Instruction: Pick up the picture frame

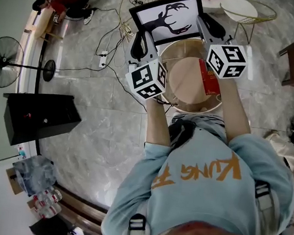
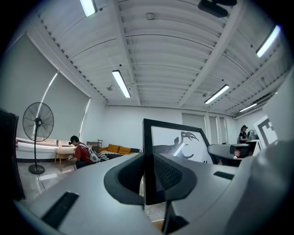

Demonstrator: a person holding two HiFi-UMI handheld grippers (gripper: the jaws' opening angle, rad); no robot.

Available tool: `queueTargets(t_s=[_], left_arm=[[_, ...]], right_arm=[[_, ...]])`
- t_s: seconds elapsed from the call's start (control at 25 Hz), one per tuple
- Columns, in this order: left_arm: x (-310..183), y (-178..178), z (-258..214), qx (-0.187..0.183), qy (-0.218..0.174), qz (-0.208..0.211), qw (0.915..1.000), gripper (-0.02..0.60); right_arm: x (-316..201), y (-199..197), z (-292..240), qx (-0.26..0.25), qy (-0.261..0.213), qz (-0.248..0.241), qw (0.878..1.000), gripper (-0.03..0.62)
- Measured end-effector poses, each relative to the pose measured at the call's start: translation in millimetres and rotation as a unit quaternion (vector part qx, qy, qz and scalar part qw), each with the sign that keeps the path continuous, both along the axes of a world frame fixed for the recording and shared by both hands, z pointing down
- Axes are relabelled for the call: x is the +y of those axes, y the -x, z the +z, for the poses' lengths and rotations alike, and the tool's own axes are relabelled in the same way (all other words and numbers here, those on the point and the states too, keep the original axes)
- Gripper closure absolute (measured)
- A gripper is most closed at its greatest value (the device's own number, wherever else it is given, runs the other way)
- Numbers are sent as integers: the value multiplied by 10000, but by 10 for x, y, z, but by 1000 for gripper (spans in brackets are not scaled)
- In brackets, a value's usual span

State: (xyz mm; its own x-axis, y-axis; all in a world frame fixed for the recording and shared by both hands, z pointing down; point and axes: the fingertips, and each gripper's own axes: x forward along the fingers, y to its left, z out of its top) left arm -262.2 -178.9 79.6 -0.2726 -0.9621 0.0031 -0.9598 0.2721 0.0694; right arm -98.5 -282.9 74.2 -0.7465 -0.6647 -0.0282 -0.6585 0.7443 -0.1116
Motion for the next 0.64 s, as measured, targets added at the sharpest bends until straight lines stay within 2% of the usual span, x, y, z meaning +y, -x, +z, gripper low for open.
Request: queueTargets(t_s=[0.64], left_arm=[[-49, -67, 94, 110, 76, 44, 9999, 506]], right_arm=[[-19, -78, 29, 110, -54, 23, 9999, 528]])
